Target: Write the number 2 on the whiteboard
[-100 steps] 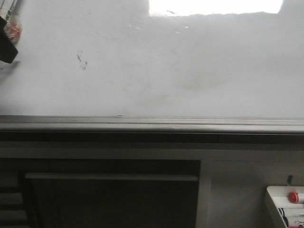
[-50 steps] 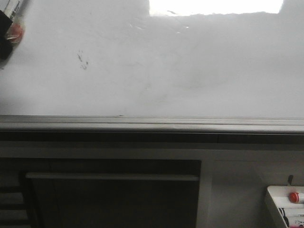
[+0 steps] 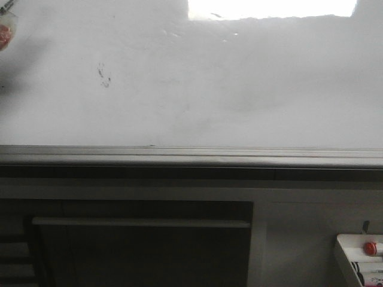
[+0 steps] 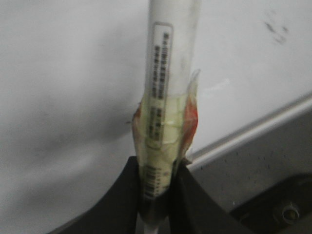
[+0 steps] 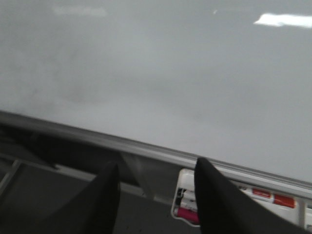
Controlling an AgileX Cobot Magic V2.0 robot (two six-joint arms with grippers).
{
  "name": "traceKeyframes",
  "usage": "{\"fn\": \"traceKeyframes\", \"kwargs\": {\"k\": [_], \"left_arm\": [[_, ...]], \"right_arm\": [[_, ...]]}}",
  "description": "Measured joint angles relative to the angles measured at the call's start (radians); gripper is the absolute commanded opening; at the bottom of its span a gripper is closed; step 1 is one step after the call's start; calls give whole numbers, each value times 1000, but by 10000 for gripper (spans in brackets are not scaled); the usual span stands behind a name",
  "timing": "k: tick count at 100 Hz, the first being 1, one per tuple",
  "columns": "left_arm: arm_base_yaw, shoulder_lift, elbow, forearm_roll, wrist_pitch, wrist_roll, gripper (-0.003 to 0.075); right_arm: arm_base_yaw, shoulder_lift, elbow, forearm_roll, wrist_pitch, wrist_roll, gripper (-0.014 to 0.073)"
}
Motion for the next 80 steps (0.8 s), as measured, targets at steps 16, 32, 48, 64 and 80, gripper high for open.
{"fn": "traceKeyframes", "kwargs": {"k": [16,32,48,64,80], "left_arm": [[-121,0,-60,-55,150,121,-18],[-256,5,-98,-106,223,179,-18],[-379,17,-104,-117,241,209,-18],[-477,20,-104,-121,243,214,-18],[-530,20,-104,-123,243,215,-18]], "right_arm": [[46,150,-76,149,112,-171,311],[136,307,-163,273,243,-321,311],[283,424,-242,289,274,-460,311],[408,506,-293,297,263,-603,311],[478,566,-334,299,215,-699,311]]}}
